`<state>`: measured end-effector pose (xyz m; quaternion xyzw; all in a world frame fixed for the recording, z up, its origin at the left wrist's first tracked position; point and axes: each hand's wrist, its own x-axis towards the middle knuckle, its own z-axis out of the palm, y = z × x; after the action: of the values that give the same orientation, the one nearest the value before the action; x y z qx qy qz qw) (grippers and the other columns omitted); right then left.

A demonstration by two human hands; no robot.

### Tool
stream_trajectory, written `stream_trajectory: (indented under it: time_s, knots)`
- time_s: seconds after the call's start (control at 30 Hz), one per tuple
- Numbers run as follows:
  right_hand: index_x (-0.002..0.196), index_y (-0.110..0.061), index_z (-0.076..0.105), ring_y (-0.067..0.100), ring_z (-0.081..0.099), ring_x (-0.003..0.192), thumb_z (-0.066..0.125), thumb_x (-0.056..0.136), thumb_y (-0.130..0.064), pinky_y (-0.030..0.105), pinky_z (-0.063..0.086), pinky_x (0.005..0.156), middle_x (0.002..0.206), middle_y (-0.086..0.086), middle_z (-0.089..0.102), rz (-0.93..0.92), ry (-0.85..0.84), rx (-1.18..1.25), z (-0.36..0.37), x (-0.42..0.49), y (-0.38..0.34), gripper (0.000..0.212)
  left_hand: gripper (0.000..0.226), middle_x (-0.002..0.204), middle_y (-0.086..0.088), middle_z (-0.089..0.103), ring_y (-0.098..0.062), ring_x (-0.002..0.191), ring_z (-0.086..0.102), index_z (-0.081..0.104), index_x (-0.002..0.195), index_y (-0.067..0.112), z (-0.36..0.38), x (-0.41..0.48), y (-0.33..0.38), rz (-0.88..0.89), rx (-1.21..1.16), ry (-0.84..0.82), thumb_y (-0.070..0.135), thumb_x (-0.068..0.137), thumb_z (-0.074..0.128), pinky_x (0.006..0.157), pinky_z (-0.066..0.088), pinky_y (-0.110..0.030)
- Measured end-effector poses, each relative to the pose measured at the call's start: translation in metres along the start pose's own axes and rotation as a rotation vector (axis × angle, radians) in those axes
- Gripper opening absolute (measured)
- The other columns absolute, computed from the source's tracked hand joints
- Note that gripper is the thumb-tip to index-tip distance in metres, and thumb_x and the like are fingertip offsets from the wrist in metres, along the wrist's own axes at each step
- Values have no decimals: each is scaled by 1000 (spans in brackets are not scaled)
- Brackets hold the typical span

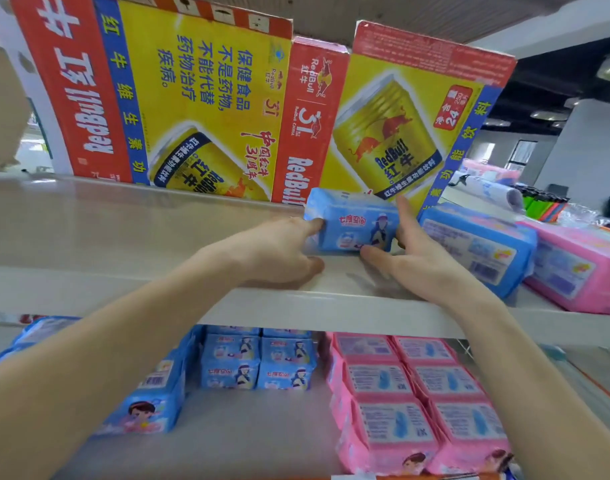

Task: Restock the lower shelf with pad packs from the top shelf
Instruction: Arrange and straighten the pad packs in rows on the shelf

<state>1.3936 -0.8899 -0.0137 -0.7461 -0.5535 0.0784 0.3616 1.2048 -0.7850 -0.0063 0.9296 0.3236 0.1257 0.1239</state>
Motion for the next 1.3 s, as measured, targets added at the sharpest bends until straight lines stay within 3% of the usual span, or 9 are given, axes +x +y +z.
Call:
stream_trajectory:
  time_s: [0.13,0.23,0.43,0.67,0.8,0.9,1.13,1.23,1.3]
  knots:
    - [154,-47,-4,3,65,99,70,90,-29,21,48,88,118,-8,67,-161,117,191,-4,2,4,100,71,153,2,41,-17,135,42,31,156,20,2,1,-11,77,-122,168,6,92,60,103,30,-15]
    - [157,-39,10,0,65,95,71,91,-20,13,50,77,115,2,64,-254,253,380,-14,-9,-6,92,78,140,1,44,-5,122,41,35,154,21,-1,-6,-15,181,-279,381,5,87,71,95,28,-1]
    - [147,-36,38,11,58,116,82,75,-39,45,51,101,123,-4,58,-447,394,566,-7,-51,-20,85,72,122,13,51,-4,110,63,36,139,46,-6,-46,-5,368,-746,537,7,89,71,95,51,-18]
    - [148,-7,32,1,58,112,71,84,-22,20,47,91,121,-18,63,-444,435,779,39,-113,-17,76,64,119,7,59,-5,89,65,50,138,46,35,-102,-18,412,-884,530,31,81,76,79,53,-19]
    - [149,6,29,25,50,128,72,87,-21,44,42,109,143,21,50,-359,441,858,71,-155,-13,80,63,114,-10,53,-10,81,58,45,141,22,51,-135,-18,499,-890,555,28,85,72,75,48,-20]
    - [146,9,34,31,51,124,73,86,-23,53,37,111,136,22,55,-265,463,934,90,-182,-15,78,59,108,-3,51,-13,78,55,44,140,17,62,-160,-14,548,-823,587,34,90,69,72,45,-19]
    - [134,-15,58,13,68,101,76,79,-22,26,56,78,111,-1,72,57,461,803,126,-228,-7,58,49,126,5,53,-7,116,55,59,132,35,129,-193,-41,204,-899,426,54,87,63,90,55,-35]
    - [140,-17,54,15,68,109,74,85,-14,34,58,86,118,-2,72,133,385,735,136,-233,-1,60,53,126,10,58,1,117,55,66,127,33,156,-207,-43,11,-982,330,58,80,64,84,54,-18]
    - [138,-19,57,10,68,109,73,86,-14,35,56,93,115,-7,73,189,340,777,137,-234,3,54,46,125,11,65,-3,119,58,72,114,40,166,-214,-42,-131,-1086,305,63,74,68,83,57,-22]
